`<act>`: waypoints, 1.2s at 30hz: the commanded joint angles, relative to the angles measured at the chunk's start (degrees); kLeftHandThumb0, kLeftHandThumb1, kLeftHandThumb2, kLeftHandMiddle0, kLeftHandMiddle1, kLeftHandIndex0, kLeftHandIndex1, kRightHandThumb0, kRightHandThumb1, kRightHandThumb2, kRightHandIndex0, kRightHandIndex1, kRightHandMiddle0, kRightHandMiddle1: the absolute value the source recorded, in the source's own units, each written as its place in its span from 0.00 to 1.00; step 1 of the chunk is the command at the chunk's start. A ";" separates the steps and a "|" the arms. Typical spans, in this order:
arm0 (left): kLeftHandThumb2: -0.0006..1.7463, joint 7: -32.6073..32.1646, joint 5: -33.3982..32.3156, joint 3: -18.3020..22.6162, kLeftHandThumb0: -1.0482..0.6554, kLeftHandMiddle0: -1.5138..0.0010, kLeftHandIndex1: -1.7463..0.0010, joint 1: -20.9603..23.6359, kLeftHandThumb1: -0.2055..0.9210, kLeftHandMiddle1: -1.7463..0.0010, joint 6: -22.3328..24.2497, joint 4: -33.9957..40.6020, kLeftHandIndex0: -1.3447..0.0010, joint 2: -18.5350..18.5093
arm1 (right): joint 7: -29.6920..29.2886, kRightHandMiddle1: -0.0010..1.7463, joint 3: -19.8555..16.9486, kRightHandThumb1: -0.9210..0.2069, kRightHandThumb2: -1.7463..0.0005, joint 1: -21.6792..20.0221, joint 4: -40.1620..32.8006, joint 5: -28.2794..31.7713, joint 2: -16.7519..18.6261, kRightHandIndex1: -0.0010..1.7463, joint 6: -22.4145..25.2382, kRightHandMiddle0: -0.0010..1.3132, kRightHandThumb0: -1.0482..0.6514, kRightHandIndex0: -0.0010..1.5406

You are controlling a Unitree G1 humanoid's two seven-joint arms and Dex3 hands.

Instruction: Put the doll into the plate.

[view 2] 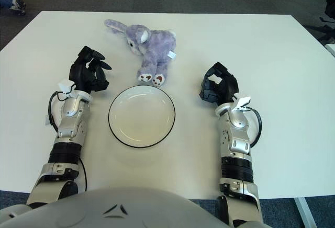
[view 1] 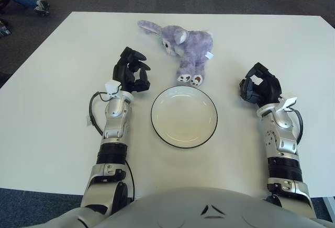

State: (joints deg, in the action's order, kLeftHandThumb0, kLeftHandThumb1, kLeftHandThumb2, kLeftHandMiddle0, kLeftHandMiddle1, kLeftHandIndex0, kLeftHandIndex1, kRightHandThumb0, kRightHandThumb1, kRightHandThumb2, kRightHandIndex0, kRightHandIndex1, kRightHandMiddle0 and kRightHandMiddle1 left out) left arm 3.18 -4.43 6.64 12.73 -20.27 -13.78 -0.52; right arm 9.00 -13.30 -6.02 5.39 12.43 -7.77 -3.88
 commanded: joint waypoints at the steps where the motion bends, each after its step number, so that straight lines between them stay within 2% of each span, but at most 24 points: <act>1: 0.77 -1.58 2.29 -0.07 0.61 0.66 0.00 -1.67 0.44 0.00 -1.41 -1.56 0.63 -0.84 | -0.06 1.00 0.02 0.57 0.22 -0.74 0.19 0.18 -0.19 1.00 -0.07 0.49 0.33 0.80; 9: 0.78 -3.08 5.27 -0.35 0.61 0.66 0.00 -1.48 0.44 0.00 -3.08 -2.33 0.63 -1.74 | 0.19 1.00 0.02 0.57 0.22 -0.75 0.19 0.40 -0.22 1.00 0.05 0.49 0.33 0.79; 17: 0.77 -4.51 10.20 -1.66 0.61 0.66 0.00 -0.82 0.44 0.00 -4.15 -2.35 0.63 -4.10 | 0.63 1.00 0.21 0.56 0.22 -0.80 -0.74 1.09 -0.28 1.00 1.94 0.49 0.33 0.79; 19: 0.77 -5.48 13.12 -2.49 0.61 0.66 0.00 -0.41 0.45 0.00 -4.50 -2.43 0.63 -5.38 | 0.70 1.00 0.20 0.56 0.23 -0.77 -1.08 1.26 -0.21 1.00 2.50 0.49 0.33 0.79; 25: 0.70 -7.81 18.51 -4.05 0.61 0.71 0.00 0.33 0.54 0.00 -5.33 -3.00 0.69 -7.86 | 0.64 1.00 0.26 0.56 0.23 -0.69 -1.68 1.26 -0.10 1.00 3.38 0.48 0.33 0.80; 29: 0.58 -9.58 22.99 -5.06 0.61 0.78 0.00 1.80 0.69 0.00 -5.85 -4.06 0.77 -10.66 | 0.39 1.00 0.36 0.56 0.23 -0.61 -2.18 1.17 0.03 1.00 4.01 0.48 0.33 0.80; 30: 0.61 -9.86 23.41 -5.21 0.67 0.75 0.06 2.01 0.65 0.00 -5.97 -4.26 0.83 -10.99 | 0.36 1.00 0.36 0.56 0.23 -0.60 -2.26 1.17 0.03 1.00 4.11 0.48 0.33 0.80; 31: 0.71 -10.09 23.64 -5.33 0.76 0.66 0.15 2.13 0.52 0.00 -6.07 -4.42 0.89 -11.18 | 0.34 1.00 0.36 0.56 0.23 -0.59 -2.31 1.16 0.04 1.00 4.19 0.48 0.33 0.80; 32: 0.77 -10.39 24.14 -5.49 0.83 0.60 0.21 2.37 0.44 0.00 -6.22 -4.63 0.93 -11.57 | 0.31 1.00 0.35 0.56 0.23 -0.57 -2.38 1.18 0.04 1.00 4.29 0.48 0.33 0.80; 34: 0.67 -11.06 25.56 -5.74 0.83 0.65 0.26 3.20 0.56 0.01 -6.43 -5.22 0.96 -12.79 | 0.19 1.00 0.42 0.56 0.23 -0.56 -2.52 1.14 0.18 1.00 4.44 0.48 0.33 0.80; 35: 0.54 -11.39 26.42 -5.91 0.83 0.70 0.30 3.67 0.69 0.03 -6.36 -5.46 0.97 -13.48 | 0.15 1.00 0.43 0.56 0.23 -0.55 -2.59 1.16 0.22 1.00 4.52 0.48 0.33 0.80; 36: 0.48 -11.64 26.94 -6.05 0.73 0.76 0.34 3.96 0.73 0.09 -6.31 -5.62 0.98 -13.91 | 0.14 1.00 0.43 0.56 0.23 -0.55 -2.65 1.17 0.25 1.00 4.58 0.48 0.33 0.80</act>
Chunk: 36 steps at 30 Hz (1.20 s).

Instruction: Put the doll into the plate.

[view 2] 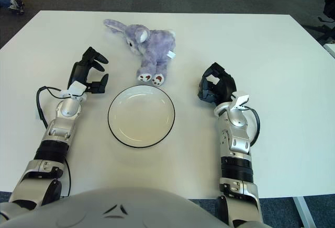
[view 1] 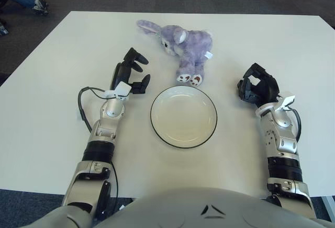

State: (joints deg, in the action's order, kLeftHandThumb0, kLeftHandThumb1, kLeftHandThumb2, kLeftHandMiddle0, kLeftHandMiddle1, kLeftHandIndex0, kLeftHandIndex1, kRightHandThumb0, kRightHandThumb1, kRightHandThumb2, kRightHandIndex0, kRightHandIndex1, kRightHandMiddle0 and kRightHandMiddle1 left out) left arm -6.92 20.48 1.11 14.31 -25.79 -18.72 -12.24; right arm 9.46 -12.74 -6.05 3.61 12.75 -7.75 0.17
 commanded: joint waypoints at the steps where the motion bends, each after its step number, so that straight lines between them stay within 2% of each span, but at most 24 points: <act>1: 0.49 -1.73 2.68 -0.70 0.58 0.82 0.36 2.71 0.68 0.18 -0.59 -0.79 0.99 -2.68 | -0.33 1.00 -0.14 0.56 0.23 -0.51 -0.92 0.86 0.24 1.00 0.58 0.48 0.33 0.80; 2: 0.51 -1.89 3.12 -0.83 0.48 0.86 0.38 2.93 0.64 0.26 -0.46 -0.89 0.99 -3.01 | -0.33 1.00 -0.14 0.56 0.23 -0.51 -0.95 0.87 0.25 1.00 0.61 0.48 0.33 0.80; 4: 0.53 -2.08 4.06 -1.18 0.40 0.90 0.40 3.42 0.60 0.35 0.00 -1.05 1.00 -3.77 | -0.31 1.00 -0.15 0.56 0.23 -0.50 -1.00 0.89 0.26 1.00 0.64 0.48 0.33 0.80; 6: 0.53 -2.02 5.08 -1.61 0.34 0.93 0.42 3.97 0.57 0.42 0.75 -1.13 1.00 -4.68 | -0.23 1.00 -0.14 0.56 0.23 -0.49 -1.02 0.92 0.25 1.00 0.60 0.48 0.33 0.80; 9: 0.53 -1.74 6.21 -2.24 0.30 0.95 0.44 5.17 0.56 0.46 1.81 -1.43 1.00 -5.95 | -0.04 1.00 -0.11 0.55 0.23 -0.46 -1.06 0.99 0.18 1.00 0.64 0.48 0.33 0.80; 20: 0.52 -2.45 8.46 -4.82 0.27 0.98 0.52 11.03 0.50 0.50 2.83 -5.20 1.00 -7.53 | -0.07 1.00 0.06 0.55 0.24 -0.37 -1.17 0.82 0.14 1.00 0.78 0.48 0.33 0.80; 27: 0.51 -4.65 9.86 -6.44 0.25 1.00 0.58 13.63 0.46 0.42 1.47 -8.10 1.00 -7.88 | 0.04 1.00 0.21 0.55 0.23 -0.21 -1.24 0.85 0.12 1.00 0.76 0.48 0.33 0.80; 33: 0.52 -6.67 11.37 -8.11 0.29 1.00 0.68 16.23 0.42 0.41 -0.35 -10.64 1.00 -8.52 | -0.12 1.00 0.32 0.56 0.23 -0.17 -1.35 0.69 0.12 1.00 0.95 0.48 0.33 0.80; 36: 0.54 -7.43 12.74 -9.38 0.31 1.00 0.72 19.09 0.40 0.44 -0.83 -12.59 1.00 -8.83 | -0.24 1.00 0.44 0.56 0.23 -0.11 -1.45 0.52 0.14 1.00 1.09 0.48 0.33 0.79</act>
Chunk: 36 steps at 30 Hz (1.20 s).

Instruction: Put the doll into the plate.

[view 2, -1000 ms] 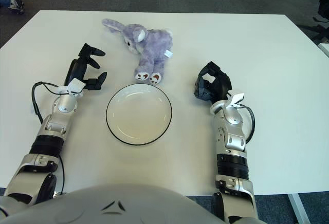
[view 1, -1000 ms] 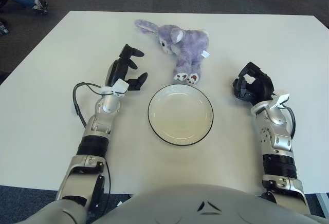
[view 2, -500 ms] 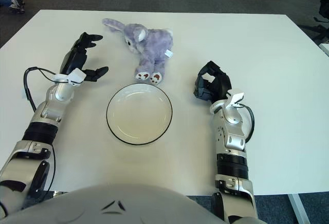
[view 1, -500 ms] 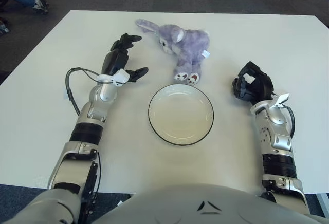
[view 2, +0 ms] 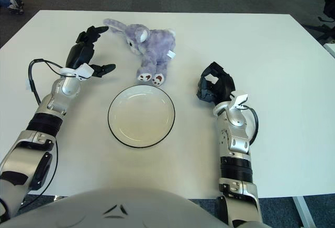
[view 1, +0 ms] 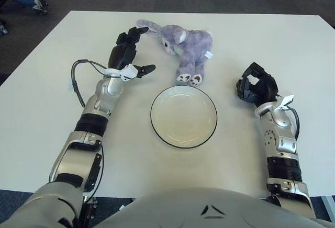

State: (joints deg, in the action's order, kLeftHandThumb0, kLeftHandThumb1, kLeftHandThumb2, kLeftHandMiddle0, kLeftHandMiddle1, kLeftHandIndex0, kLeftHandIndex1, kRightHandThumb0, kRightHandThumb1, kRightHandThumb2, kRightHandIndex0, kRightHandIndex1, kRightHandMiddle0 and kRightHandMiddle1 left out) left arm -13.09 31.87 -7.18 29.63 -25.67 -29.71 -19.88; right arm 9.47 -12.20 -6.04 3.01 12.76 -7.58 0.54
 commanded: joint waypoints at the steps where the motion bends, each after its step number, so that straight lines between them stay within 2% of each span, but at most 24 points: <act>1: 0.54 -1.47 1.76 -1.46 0.32 1.00 0.74 4.59 0.39 0.47 -1.05 -2.18 1.00 -1.24 | -0.28 1.00 -0.09 0.56 0.23 -0.12 -0.87 0.47 -0.05 1.00 0.77 0.49 0.33 0.79; 8: 0.57 -2.51 3.35 -3.34 0.36 1.00 0.77 7.54 0.35 0.59 -1.46 -4.95 1.00 -1.89 | -0.47 1.00 0.03 0.57 0.22 -0.08 -1.03 0.24 -0.03 1.00 0.95 0.49 0.33 0.79; 11: 0.58 -4.98 6.54 -5.53 0.36 1.00 0.84 10.56 0.35 0.70 -1.63 -8.04 1.00 -2.38 | -0.62 1.00 0.03 0.57 0.22 -0.07 -1.08 0.18 0.01 1.00 1.07 0.49 0.33 0.79; 14: 0.58 -8.58 9.63 -7.93 0.35 1.00 0.88 13.48 0.36 0.75 -2.29 -11.66 1.00 -2.34 | -0.71 1.00 0.12 0.57 0.22 0.02 -1.24 0.19 0.05 1.00 1.23 0.49 0.33 0.79; 24: 0.58 -13.56 13.03 -12.75 0.35 1.00 0.91 18.44 0.37 0.84 -4.84 -19.22 1.00 -2.37 | -0.70 1.00 0.32 0.57 0.22 0.12 -1.42 0.20 -0.12 1.00 1.47 0.49 0.33 0.79; 27: 0.58 -15.09 14.69 -14.82 0.34 1.00 0.93 21.16 0.38 0.86 -4.47 -22.79 1.00 -1.82 | -0.76 1.00 0.35 0.57 0.22 0.11 -1.42 0.15 -0.14 1.00 1.61 0.49 0.33 0.79; 36: 0.54 -16.82 16.86 -19.04 0.28 0.98 0.98 26.84 0.47 0.91 -5.01 -30.19 1.00 -1.17 | -0.68 1.00 0.40 0.57 0.22 0.15 -1.43 0.06 -0.25 1.00 1.83 0.49 0.33 0.79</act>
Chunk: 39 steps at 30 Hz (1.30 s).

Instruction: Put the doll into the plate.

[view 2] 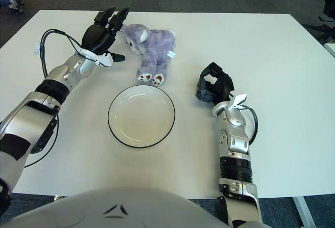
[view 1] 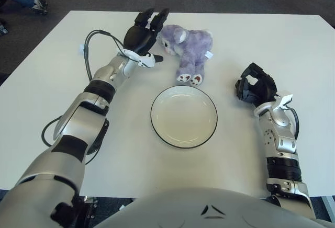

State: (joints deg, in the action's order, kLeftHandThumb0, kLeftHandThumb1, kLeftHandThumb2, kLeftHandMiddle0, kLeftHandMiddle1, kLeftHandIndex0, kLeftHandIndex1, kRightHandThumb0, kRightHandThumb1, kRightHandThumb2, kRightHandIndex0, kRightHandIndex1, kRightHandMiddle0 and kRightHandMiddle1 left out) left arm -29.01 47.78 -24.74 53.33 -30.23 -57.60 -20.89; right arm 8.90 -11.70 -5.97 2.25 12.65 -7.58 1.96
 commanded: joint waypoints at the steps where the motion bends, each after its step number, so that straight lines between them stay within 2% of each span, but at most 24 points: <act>1: 0.53 -1.03 1.26 -2.05 0.28 0.97 0.99 3.83 0.48 0.90 -0.83 -3.16 1.00 -0.20 | -0.08 1.00 -0.08 0.57 0.22 0.10 -0.67 0.16 -0.27 1.00 0.43 0.49 0.33 0.79; 7: 0.51 -1.85 3.53 -5.74 0.27 0.95 1.00 7.04 0.52 0.89 -2.54 -6.56 1.00 -0.89 | -0.02 1.00 0.04 0.56 0.23 0.20 -0.84 0.14 -0.23 1.00 0.58 0.49 0.33 0.79; 12: 0.46 -2.47 4.93 -8.09 0.23 0.96 0.97 8.68 0.60 0.88 -3.16 -8.09 1.00 -1.33 | 0.12 1.00 0.12 0.56 0.23 0.31 -0.99 0.30 -0.14 1.00 0.59 0.48 0.33 0.79; 21: 0.47 -0.85 4.64 -9.45 0.26 0.97 0.94 10.08 0.58 0.89 -3.67 -10.17 1.00 -0.89 | 0.43 1.00 0.04 0.55 0.23 0.27 -0.85 0.60 -0.20 1.00 0.65 0.48 0.33 0.80; 32: 0.47 3.53 4.70 -11.40 0.24 0.96 0.82 12.88 0.60 0.89 -2.72 -11.32 1.00 0.25 | 0.67 1.00 0.14 0.55 0.23 0.40 -1.00 0.46 -0.54 1.00 1.02 0.48 0.33 0.80; 39: 0.43 3.19 5.94 -13.35 0.21 0.96 0.77 14.03 0.65 0.89 -1.59 -11.86 1.00 0.66 | 1.14 1.00 0.03 0.55 0.23 0.49 -1.00 0.63 -0.56 1.00 0.97 0.48 0.33 0.81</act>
State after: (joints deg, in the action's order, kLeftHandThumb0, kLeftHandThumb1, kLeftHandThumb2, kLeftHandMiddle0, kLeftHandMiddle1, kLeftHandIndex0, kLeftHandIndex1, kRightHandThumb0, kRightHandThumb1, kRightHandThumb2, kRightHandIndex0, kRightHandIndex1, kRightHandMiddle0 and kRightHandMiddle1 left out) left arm -25.65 52.59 -36.97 65.51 -32.48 -68.80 -20.37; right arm 9.79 -11.41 -5.84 2.04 12.65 -7.70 2.41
